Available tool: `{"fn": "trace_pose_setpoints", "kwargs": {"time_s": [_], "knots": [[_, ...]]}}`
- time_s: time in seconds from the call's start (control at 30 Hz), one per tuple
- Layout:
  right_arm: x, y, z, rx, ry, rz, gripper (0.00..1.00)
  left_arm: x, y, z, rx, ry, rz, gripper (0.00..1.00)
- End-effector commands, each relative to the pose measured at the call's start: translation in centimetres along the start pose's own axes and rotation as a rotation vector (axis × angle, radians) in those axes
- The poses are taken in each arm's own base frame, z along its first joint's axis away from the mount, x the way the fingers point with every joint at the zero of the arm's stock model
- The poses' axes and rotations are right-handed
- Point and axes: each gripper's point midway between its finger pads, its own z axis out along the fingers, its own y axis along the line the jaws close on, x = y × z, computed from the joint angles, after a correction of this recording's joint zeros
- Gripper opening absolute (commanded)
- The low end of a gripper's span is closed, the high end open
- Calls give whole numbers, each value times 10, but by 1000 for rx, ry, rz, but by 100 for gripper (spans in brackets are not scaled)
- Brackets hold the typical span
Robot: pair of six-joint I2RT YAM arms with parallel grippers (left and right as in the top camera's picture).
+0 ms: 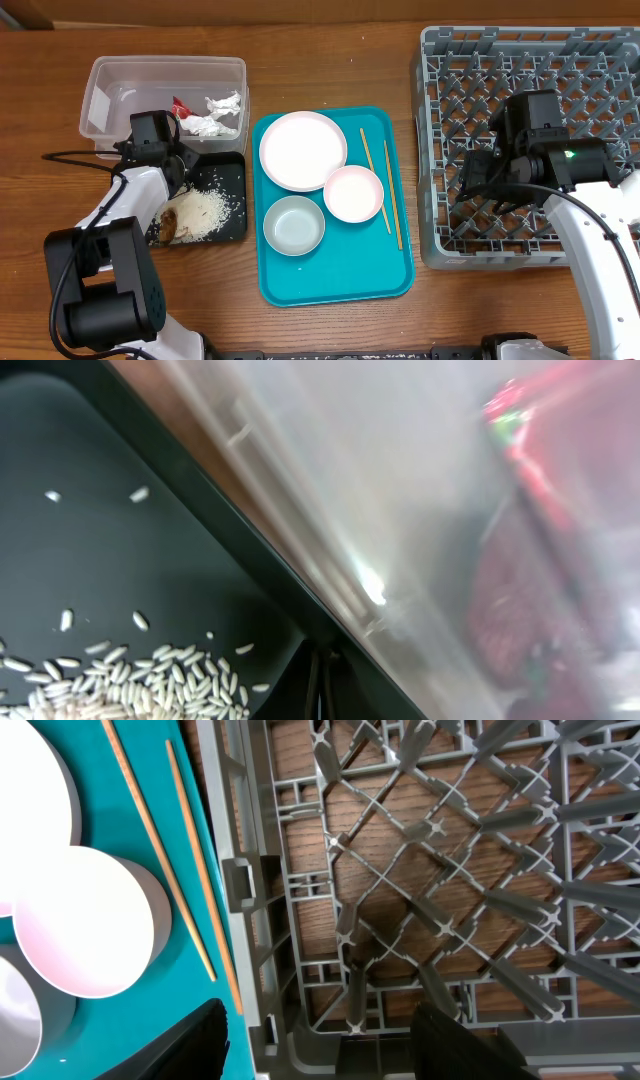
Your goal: Sort waste into correct bins and load items into the dishwasher
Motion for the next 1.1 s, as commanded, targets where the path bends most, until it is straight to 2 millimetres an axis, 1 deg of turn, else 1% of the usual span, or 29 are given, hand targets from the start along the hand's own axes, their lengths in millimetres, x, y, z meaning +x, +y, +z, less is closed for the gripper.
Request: {"fn": "trace_pose_setpoints", "kwargs": {"time_s": [0.0,0.1,0.17,0.3,0.37,0.43,0.57,0.6,0.63,0.67,0.7,0.73,0.77,0.83,0.87,0.9,0.93,1.0,1.07], "knots": [[-8,1,-12,-5,-46,1,61,-9,0,3,5,-36,80,4],[-8,1,-12,-5,-46,1,61,-17,2,3,10,-54,66,4],[-8,1,-12,-5,-46,1,61,-23,7,4,4,-62,50,4],[-8,1,-12,-5,-47,1,61,-28,13,4,-2,-65,38,4],[-8,1,-12,-5,-46,1,61,-28,10,3,20,-50,80,4],[-8,1,-12,-5,-47,1,61,-27,8,-3,22,-32,102,4],[-8,1,-12,-5,-47,1,61,-31,6,-36,3,-7,104,4],[-8,1,-12,-5,-49,1,69,-32,6,-55,1,6,103,4],[-9,1,-12,-6,-52,1,71,-31,6,-67,5,14,103,4],[-11,1,-12,-8,-60,0,74,-28,4,-84,22,30,100,4],[-12,2,-12,-9,-63,0,76,-27,3,-91,33,35,100,4],[-14,2,-12,-11,-71,0,78,-24,-1,-107,67,45,102,5],[-16,3,-12,-13,-80,0,81,-22,-8,-124,120,53,111,9],[-20,4,-13,-18,-95,-2,85,-15,-16,-147,197,65,149,16],[-23,7,-13,-35,-107,-4,87,-12,-19,-158,224,68,170,22],[-27,16,-14,-82,-121,-15,88,-4,-17,-174,236,73,217,30],[-29,23,-15,-122,-128,-40,88,2,-16,-180,237,81,250,33],[-32,53,-21,-284,-146,-143,88,21,-13,-189,231,121,327,35],[-30,76,-29,-409,-152,-216,87,43,-9,-193,210,182,424,36]]}}
